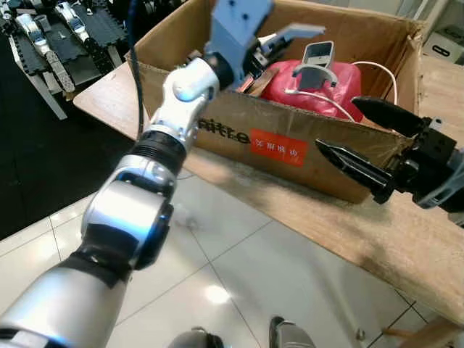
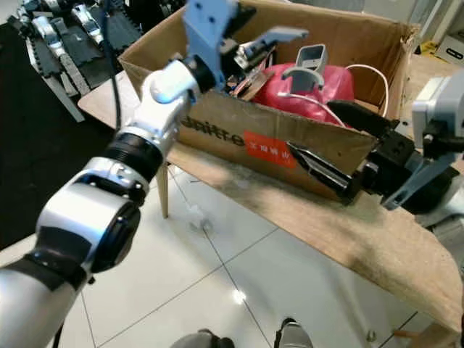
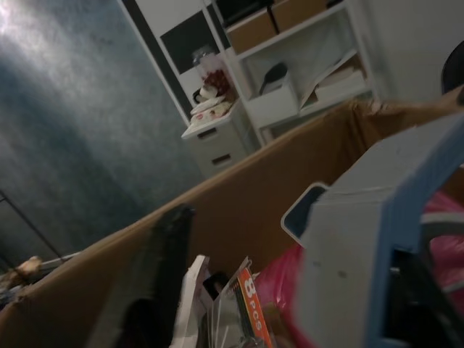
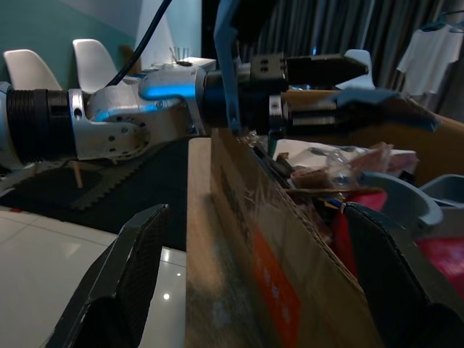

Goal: Picking trash to rubbish bin

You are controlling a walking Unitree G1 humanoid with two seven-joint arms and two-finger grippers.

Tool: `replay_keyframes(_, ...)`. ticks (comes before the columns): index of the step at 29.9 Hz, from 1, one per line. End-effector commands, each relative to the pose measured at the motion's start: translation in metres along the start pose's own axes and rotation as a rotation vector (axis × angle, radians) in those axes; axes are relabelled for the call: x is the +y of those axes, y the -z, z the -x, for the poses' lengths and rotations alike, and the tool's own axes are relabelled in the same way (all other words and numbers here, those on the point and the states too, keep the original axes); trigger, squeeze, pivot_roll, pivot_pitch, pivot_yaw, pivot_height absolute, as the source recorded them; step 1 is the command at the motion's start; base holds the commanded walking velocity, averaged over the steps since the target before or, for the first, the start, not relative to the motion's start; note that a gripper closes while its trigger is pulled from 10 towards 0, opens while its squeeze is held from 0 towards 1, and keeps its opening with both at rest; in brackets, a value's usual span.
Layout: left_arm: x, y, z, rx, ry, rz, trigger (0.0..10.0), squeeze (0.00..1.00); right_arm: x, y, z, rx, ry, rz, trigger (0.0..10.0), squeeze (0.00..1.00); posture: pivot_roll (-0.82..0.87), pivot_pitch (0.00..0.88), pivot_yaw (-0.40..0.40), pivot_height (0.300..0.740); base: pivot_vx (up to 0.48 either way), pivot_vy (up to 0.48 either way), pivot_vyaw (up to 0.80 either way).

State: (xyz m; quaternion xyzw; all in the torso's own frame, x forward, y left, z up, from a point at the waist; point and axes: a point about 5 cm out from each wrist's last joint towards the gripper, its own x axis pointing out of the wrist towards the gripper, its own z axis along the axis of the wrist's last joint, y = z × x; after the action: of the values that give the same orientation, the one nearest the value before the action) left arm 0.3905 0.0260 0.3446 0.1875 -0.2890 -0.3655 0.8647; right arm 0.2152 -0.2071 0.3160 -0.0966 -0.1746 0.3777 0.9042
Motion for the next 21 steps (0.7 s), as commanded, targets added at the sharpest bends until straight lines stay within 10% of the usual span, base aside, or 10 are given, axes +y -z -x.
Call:
replay_keyframes(1, 0.0, -0.003, -0.003, 0.003, -0.006, -0.038, 10.0, 1.0, 0.007, -0.007, 0.002, -0.003, -0.021, 0.03, 10.0, 0.0, -0.23, 0.214, 0.119, 0.74, 0.0, 0.0, 0.0)
replay_keyframes(9, 0.006, -0.006, 0.0, 0.054, 0.136, -0.203, 10.0, 1.0, 0.002, -0.007, 0.0, -0.001, 0.005, 0.036, 10.0, 0.0, -0.21, 0.195, 0.11, 0.74, 0.0, 0.0, 0.0)
replay_keyframes(10, 0.016, -0.013, -0.001, 0.017, 0.077, -0.037, 10.0, 1.0, 0.001, -0.007, -0.001, -0.003, 0.006, 0.036, 10.0, 0.0, -0.21, 0.188, 0.109, 0.74, 0.0, 0.0, 0.0)
replay_keyframes(11, 0.024, -0.016, -0.001, -0.01, 0.04, 0.11, 10.0, 0.0, 0.001, -0.007, -0.001, -0.006, 0.007, 0.036, 10.0, 0.0, -0.21, 0.188, 0.109, 0.74, 0.0, 0.0, 0.0)
replay_keyframes(14, 0.031, -0.005, 0.003, 0.062, 0.062, 0.363, 10.0, 0.0, 0.001, -0.007, -0.002, -0.011, 0.011, 0.034, 10.0, 0.0, -0.2, 0.179, 0.106, 0.74, 0.0, 0.0, 0.0)
replay_keyframes(18, 0.03, -0.003, 0.004, 0.077, 0.062, 0.371, 10.0, 0.0, 0.0, -0.006, -0.003, -0.011, 0.012, 0.034, 10.0, 0.0, -0.2, 0.177, 0.107, 0.74, 0.0, 0.0, 0.0)
replay_keyframes(19, 0.028, 0.006, 0.005, 0.135, 0.053, 0.581, 10.0, 0.0, -0.001, -0.007, -0.003, -0.015, 0.018, 0.037, 10.0, 0.0, -0.2, 0.17, 0.107, 0.74, 0.0, 0.0, 0.0)
replay_keyframes(21, 0.026, 0.008, 0.006, 0.149, 0.054, 0.658, 10.0, 0.0, -0.001, -0.007, -0.003, -0.016, 0.02, 0.038, 10.0, 0.0, -0.2, 0.17, 0.107, 0.74, 0.0, 0.0, 0.0)
